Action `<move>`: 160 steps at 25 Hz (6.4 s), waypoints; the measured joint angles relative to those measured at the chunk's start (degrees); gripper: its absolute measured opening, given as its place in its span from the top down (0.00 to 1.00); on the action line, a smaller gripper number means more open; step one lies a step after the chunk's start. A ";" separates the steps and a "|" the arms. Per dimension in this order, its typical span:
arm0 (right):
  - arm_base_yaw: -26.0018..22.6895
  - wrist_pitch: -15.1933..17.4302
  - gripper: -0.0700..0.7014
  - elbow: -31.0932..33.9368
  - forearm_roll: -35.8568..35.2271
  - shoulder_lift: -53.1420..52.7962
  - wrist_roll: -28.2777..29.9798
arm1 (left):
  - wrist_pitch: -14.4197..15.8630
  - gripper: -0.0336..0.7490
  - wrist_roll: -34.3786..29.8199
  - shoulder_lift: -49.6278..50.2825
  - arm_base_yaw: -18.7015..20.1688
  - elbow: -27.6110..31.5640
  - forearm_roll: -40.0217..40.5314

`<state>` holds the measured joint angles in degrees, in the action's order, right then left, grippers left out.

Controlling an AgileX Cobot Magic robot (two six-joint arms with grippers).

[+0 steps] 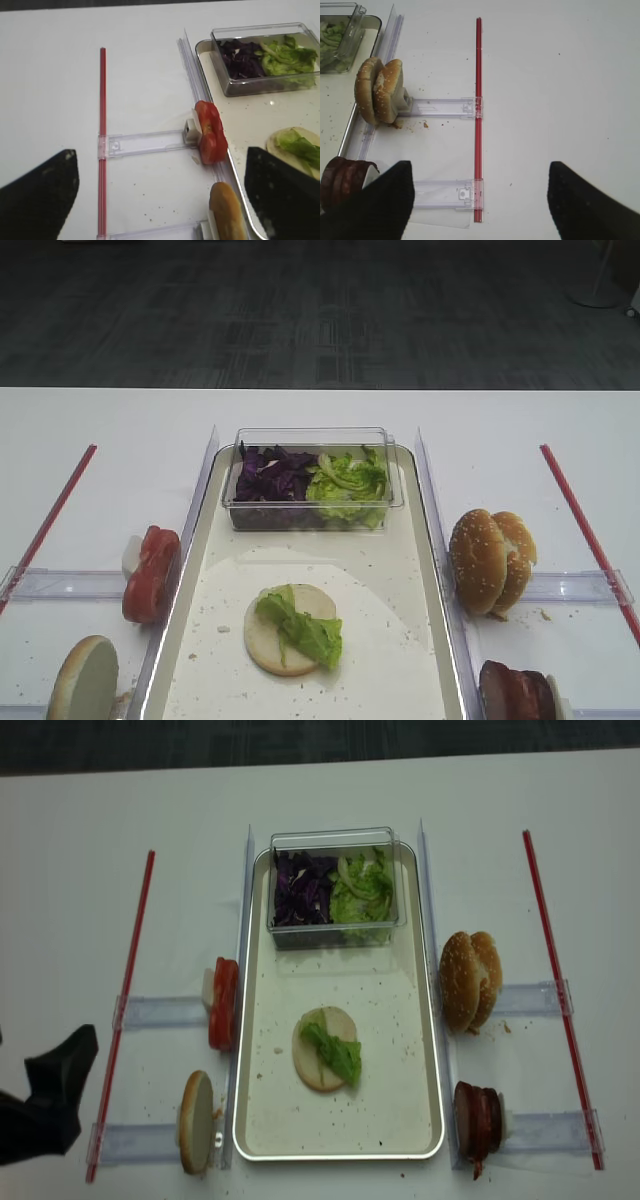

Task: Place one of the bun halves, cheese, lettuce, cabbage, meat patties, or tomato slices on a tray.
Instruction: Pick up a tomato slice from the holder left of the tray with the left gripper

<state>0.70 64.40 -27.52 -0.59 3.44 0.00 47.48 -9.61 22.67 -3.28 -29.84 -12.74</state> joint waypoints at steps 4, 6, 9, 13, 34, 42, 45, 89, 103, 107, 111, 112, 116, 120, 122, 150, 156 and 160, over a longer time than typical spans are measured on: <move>0.00 0.00 0.17 0.00 0.00 0.00 0.00 | -1.77 0.17 -1.96 12.44 0.00 -4.52 -1.12; 0.00 0.00 0.17 0.00 0.00 0.00 0.00 | -2.05 0.17 -2.19 19.54 0.00 -7.63 -1.12; 0.00 0.00 0.17 0.00 0.00 0.00 0.00 | -2.00 0.17 -2.42 27.57 0.00 -12.26 -1.12; 0.00 0.00 0.17 0.00 0.00 0.00 0.00 | 0.19 0.17 -2.53 38.71 0.00 -18.05 -1.12; 0.00 0.00 0.17 0.00 0.00 0.00 0.00 | 3.58 0.17 -3.12 67.86 0.00 -24.06 -3.00; 0.00 0.00 0.17 0.00 0.00 0.00 0.00 | 3.25 0.17 -4.69 67.86 0.06 -24.15 -3.93; 0.00 0.00 0.17 0.00 0.00 0.00 0.00 | 3.25 0.17 -4.69 67.86 0.53 -24.15 -3.93; 0.00 0.00 0.17 0.00 0.00 0.00 0.00 | 6.18 0.34 19.97 71.05 27.22 -30.86 4.84; 0.00 0.09 0.17 0.00 0.00 0.00 0.00 | 3.97 0.35 20.06 73.13 27.22 -31.13 4.18; 0.00 0.09 0.17 0.00 0.00 0.00 0.00 | 3.37 0.35 20.06 73.22 27.22 -31.13 3.69; 0.00 0.09 0.17 0.00 0.00 0.00 0.00 | 3.23 0.35 20.06 73.22 27.22 -31.13 3.66; 0.00 0.09 0.17 0.00 0.00 0.00 0.00 | 3.23 0.35 20.06 73.22 27.22 -31.13 3.66; 0.00 0.09 0.17 0.00 0.00 0.00 0.00 | 3.16 0.35 20.06 74.44 27.22 -31.19 3.55; 0.00 0.09 0.17 0.00 0.00 0.00 0.00 | 3.10 0.35 20.06 75.81 27.22 -31.48 3.42; 0.00 0.09 0.17 0.00 0.00 0.00 0.00 | 3.00 0.35 20.06 75.95 27.22 -31.70 3.42; 0.00 0.09 0.17 0.00 0.00 0.00 0.00 | 4.19 0.62 20.52 78.56 27.48 -33.12 6.96; 0.00 0.09 0.17 0.00 0.00 0.00 0.00 | 4.19 0.68 21.68 78.56 27.48 -33.12 8.57; 0.00 0.09 0.17 0.00 0.00 0.00 0.00 | 4.19 0.72 22.40 78.56 27.60 -33.12 9.35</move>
<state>0.70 64.49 -27.52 -0.59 3.44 0.00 51.68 12.79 101.23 24.32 -62.96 -3.39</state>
